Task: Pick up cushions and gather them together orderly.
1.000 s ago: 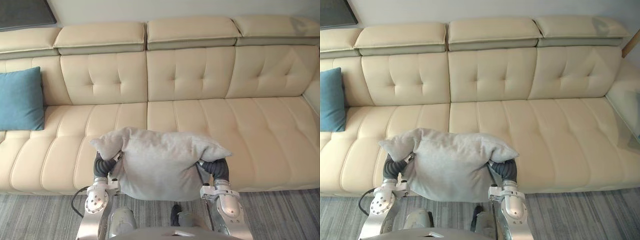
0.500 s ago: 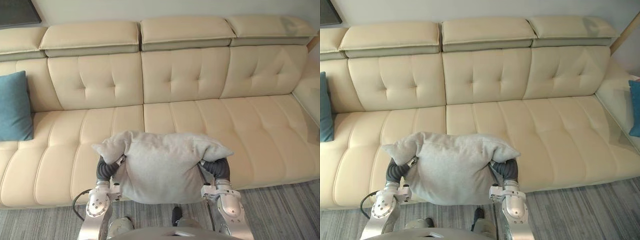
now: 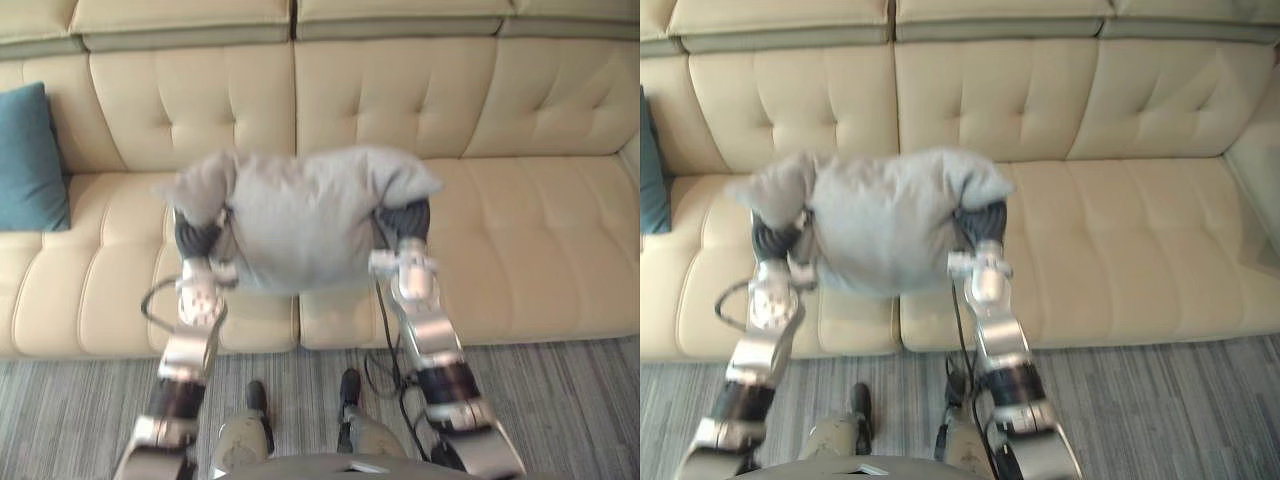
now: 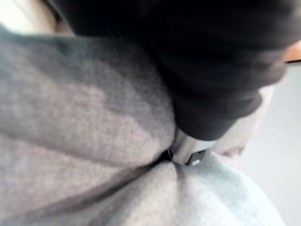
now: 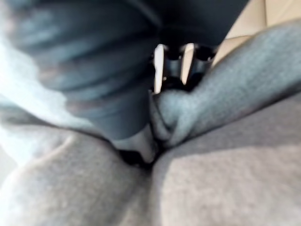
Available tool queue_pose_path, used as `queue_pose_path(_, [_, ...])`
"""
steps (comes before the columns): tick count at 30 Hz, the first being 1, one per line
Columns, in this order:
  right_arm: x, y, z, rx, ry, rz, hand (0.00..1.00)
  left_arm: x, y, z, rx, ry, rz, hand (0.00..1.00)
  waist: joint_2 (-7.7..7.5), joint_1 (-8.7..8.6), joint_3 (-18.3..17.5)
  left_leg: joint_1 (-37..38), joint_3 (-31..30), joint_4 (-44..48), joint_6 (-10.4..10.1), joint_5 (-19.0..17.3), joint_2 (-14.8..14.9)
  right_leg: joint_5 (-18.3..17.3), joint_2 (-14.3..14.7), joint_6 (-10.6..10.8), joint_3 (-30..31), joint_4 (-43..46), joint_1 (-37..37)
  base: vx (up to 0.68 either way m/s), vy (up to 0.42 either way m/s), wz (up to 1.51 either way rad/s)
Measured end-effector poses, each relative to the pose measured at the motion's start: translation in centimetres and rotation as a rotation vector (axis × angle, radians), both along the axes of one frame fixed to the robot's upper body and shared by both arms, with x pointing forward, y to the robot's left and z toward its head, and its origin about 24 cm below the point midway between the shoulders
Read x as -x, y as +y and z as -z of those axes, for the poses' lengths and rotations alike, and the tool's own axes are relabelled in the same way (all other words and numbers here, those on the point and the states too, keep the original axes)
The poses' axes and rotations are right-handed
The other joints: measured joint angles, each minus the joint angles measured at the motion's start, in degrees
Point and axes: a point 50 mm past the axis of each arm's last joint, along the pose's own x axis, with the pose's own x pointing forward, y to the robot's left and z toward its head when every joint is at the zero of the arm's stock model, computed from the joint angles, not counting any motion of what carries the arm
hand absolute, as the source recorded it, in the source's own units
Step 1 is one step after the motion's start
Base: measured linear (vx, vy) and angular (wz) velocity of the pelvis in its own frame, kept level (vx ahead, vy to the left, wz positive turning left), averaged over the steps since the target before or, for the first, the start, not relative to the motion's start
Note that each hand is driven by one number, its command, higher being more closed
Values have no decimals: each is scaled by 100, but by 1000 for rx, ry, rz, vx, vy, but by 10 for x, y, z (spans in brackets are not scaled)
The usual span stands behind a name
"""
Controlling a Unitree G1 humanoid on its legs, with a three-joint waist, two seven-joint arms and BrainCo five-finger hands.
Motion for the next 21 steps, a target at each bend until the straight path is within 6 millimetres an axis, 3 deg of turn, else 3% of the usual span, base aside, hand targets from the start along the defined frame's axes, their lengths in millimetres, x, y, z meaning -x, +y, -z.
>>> queue_pose_path(1, [-6, 5, -29, -21, -94, 17, 100, -10, 1, -37, -22, -121, -33, 100, 9, 16, 69, -237, -30, -31, -4, 124, -7, 53, -6, -27, -30, -5, -232, -101, -51, 16])
queue_pose_path(2, [-7, 6, -39, -31, -127, 25, 100, -13, 1, -51, -32, -167, -43, 100, 21, 35, 136, -283, -50, -48, -13, 168, -7, 79, -3, -34, -37, -5, -284, -119, -65, 15])
queue_pose_path(6, [-13, 13, -106, -85, -329, 90, 100, -29, 2, -139, -88, -413, -125, 100, 45, 70, 320, -759, -118, -340, -40, 521, -10, 396, 22, -84, -54, -271, -751, -60, -46, 6])
queue_pose_path(10, [-12, 11, -145, -129, -438, 126, 100, -36, -1, -187, -98, -496, -146, 100, 49, 16, 595, -1103, -118, -463, -65, 674, -16, 651, 75, -109, -25, -585, -1009, -31, -17, 1])
queue_pose_path(14, [-19, 5, -181, -160, -483, 176, 100, -42, -4, -215, -80, -516, -166, 100, 55, -17, 757, -1504, -114, -720, -105, 910, 18, 798, 109, -149, 19, -584, -1535, -50, -12, 0])
queue_pose_path(20, [-17, -1, -203, -157, -527, 195, 100, -42, -5, -226, -38, -527, -155, 100, 78, -13, 1048, -1892, -146, -944, -141, 1113, 57, 875, 163, -170, 9, -584, -1998, -28, 11, 3])
queue_pose_path(21, [-18, -4, -209, -147, -527, 205, 0, -43, -5, -226, -25, -522, -156, 100, 82, -10, 1059, -2064, -170, -975, -149, 1164, 57, 901, 164, -169, -1, -585, -2171, -11, 40, 10])
